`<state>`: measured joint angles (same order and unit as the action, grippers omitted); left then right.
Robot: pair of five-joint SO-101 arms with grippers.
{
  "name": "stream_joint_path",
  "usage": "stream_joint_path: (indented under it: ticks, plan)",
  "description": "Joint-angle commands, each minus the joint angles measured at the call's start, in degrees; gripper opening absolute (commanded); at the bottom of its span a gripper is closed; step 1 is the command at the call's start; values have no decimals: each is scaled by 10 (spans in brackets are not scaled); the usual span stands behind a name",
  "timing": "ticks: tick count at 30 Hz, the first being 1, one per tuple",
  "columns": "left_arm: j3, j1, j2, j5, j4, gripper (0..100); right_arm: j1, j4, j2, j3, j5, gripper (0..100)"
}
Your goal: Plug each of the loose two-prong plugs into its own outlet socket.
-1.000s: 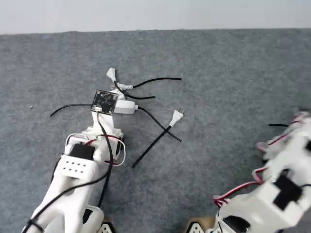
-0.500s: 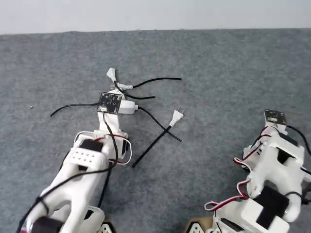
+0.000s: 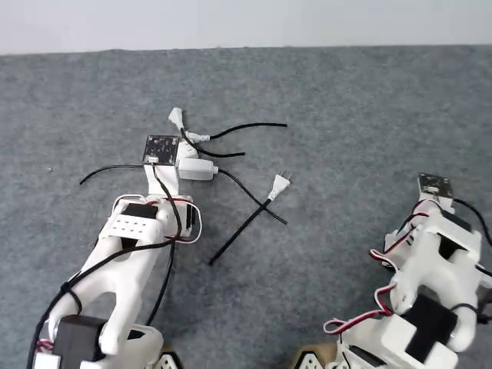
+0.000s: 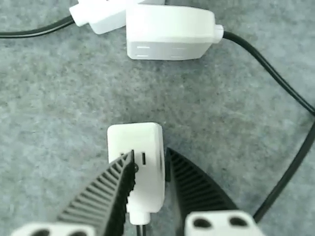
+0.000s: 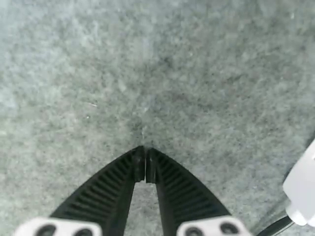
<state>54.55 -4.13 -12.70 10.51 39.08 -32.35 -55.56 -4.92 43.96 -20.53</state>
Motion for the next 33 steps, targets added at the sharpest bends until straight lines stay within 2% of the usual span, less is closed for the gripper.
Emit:
stream_joint_path:
  ticks: [1,5,11,15,22,27,30,33]
  plan:
    - [-13,11,3,4,-5,96,-4,7,-23,1,-2,9]
    - [-15,14,4,3,12,96,-4,7,-23,1,-2,9]
    - [-17,60,4,0,24,97,-4,7,-23,1,-2,9]
    - [-17,84,4,-50,24,97,-4,7,-23,1,-2,9]
    - [-17,122,4,-69,25,101,-4,7,-23,2,-2,9]
    - [-18,119,3,-140,39,104,-3,5,-23,2,3,36]
    - [-18,113,4,-151,40,151,-3,5,-23,3,4,82]
    - [-18,113,4,-151,40,213,-3,5,-23,3,4,78]
